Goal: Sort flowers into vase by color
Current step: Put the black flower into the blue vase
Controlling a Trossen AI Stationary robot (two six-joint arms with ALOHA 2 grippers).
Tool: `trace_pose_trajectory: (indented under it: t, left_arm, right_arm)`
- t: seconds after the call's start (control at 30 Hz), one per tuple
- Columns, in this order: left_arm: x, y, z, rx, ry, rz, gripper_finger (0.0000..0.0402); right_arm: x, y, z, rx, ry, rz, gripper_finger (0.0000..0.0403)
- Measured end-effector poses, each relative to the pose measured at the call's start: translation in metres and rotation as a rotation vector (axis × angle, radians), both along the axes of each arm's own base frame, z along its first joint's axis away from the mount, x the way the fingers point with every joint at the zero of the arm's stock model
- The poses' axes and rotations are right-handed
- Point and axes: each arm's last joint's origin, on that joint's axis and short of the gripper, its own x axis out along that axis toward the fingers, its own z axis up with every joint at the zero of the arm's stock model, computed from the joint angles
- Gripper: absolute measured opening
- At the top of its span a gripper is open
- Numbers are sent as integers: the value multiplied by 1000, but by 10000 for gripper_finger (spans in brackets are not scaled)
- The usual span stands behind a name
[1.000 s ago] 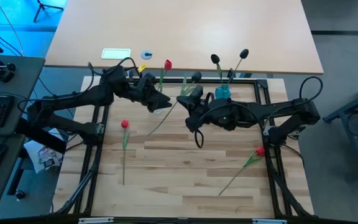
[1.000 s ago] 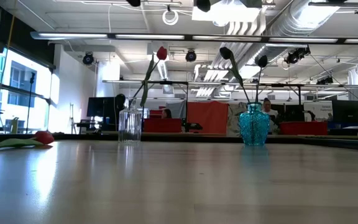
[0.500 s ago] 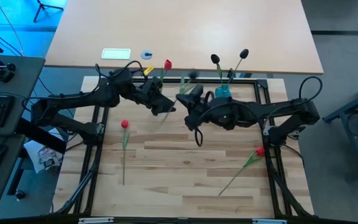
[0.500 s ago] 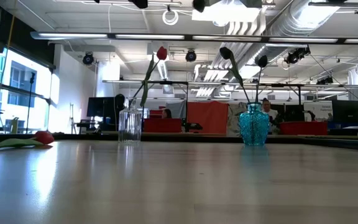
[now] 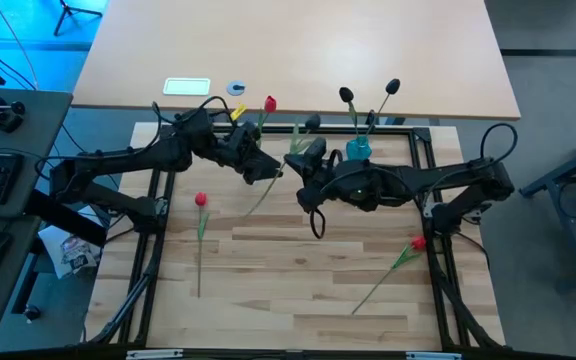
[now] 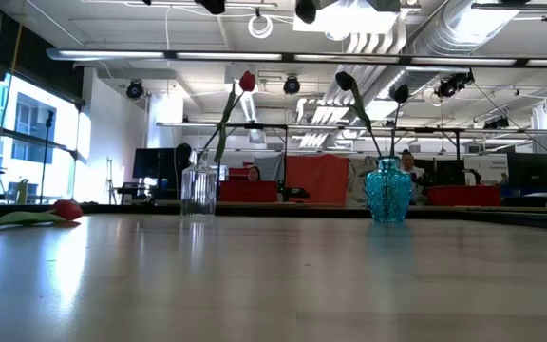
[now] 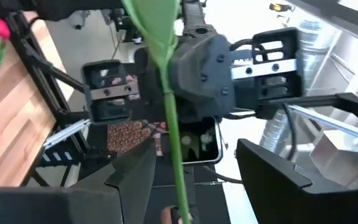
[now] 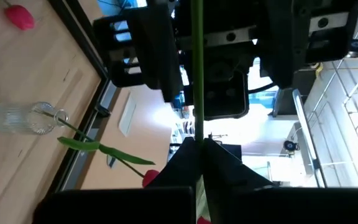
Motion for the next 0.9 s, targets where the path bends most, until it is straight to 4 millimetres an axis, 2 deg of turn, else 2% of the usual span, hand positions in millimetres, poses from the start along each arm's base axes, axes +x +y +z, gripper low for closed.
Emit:
trace_pose_trajectory:
  t: [0.2,0.57,0.8,0.9]
  left_arm:
    - [0,2,-1,10,3,48,163]
    - [1,2,-5,48,28,50,8]
    - [1,1,-5,51,25,49,35]
    - [1,1,-5,51,25,49,33]
  right_arm:
    - [0,0,0,-3,3,8,0]
    - [0,-1,0,-9,8,21,0]
    - [0,-1,0,-9,8,21,0]
    - [0,-1,0,-9,8,21,0]
